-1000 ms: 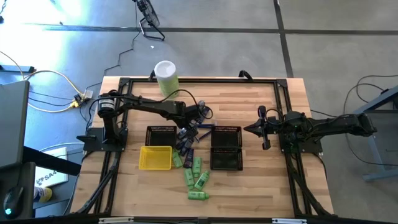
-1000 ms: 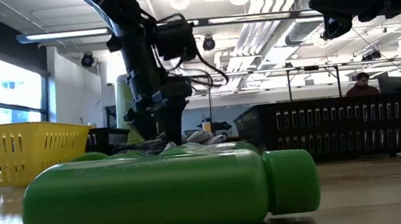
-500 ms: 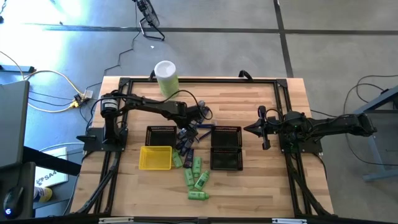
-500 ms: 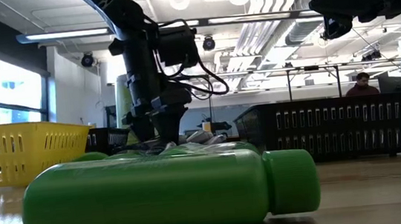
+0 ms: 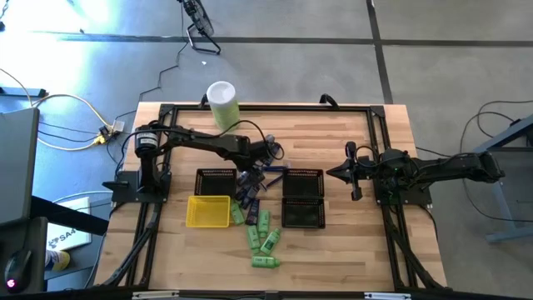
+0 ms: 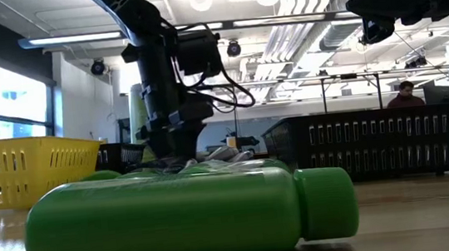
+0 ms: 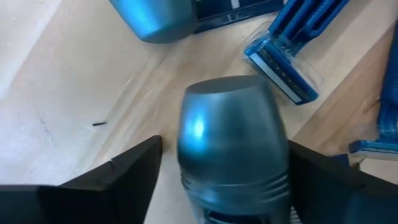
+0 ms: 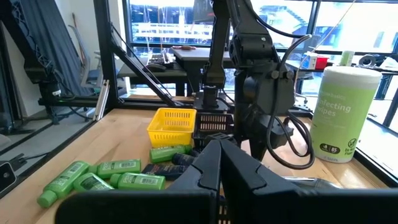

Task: Pick & Place Travel size toiletries
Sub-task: Put the bottom gray deodorant bottle into the top left black bin

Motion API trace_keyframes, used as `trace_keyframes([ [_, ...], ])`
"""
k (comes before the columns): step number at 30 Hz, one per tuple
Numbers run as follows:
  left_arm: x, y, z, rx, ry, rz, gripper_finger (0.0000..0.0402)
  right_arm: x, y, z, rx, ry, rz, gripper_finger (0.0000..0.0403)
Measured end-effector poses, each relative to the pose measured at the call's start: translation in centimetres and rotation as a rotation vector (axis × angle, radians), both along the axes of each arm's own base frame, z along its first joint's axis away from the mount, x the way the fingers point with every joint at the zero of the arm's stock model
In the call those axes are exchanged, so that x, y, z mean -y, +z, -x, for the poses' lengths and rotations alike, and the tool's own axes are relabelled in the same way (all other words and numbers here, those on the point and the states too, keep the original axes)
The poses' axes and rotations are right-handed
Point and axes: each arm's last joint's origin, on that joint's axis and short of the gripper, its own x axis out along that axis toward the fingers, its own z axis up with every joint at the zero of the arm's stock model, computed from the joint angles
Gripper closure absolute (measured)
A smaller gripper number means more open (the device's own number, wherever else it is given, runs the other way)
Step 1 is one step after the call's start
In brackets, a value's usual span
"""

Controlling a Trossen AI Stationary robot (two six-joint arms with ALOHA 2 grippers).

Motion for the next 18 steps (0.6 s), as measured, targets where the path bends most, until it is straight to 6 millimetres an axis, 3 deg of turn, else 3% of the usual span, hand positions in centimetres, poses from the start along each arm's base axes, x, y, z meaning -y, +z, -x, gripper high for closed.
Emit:
trace_keyframes([
  [7, -0.03, -0.03, -0.04, 0.002, 0.001, -0.007, 0.0161, 0.00, 0.00, 0.00, 0.000, 0.000, 0.000, 0.0401],
  [18, -0.02, -0.02, -0.08, 0.007, -0.001, -0.003, 0.0173, 0.00, 0.00, 0.00, 0.000, 0.000, 0.000, 0.0401],
])
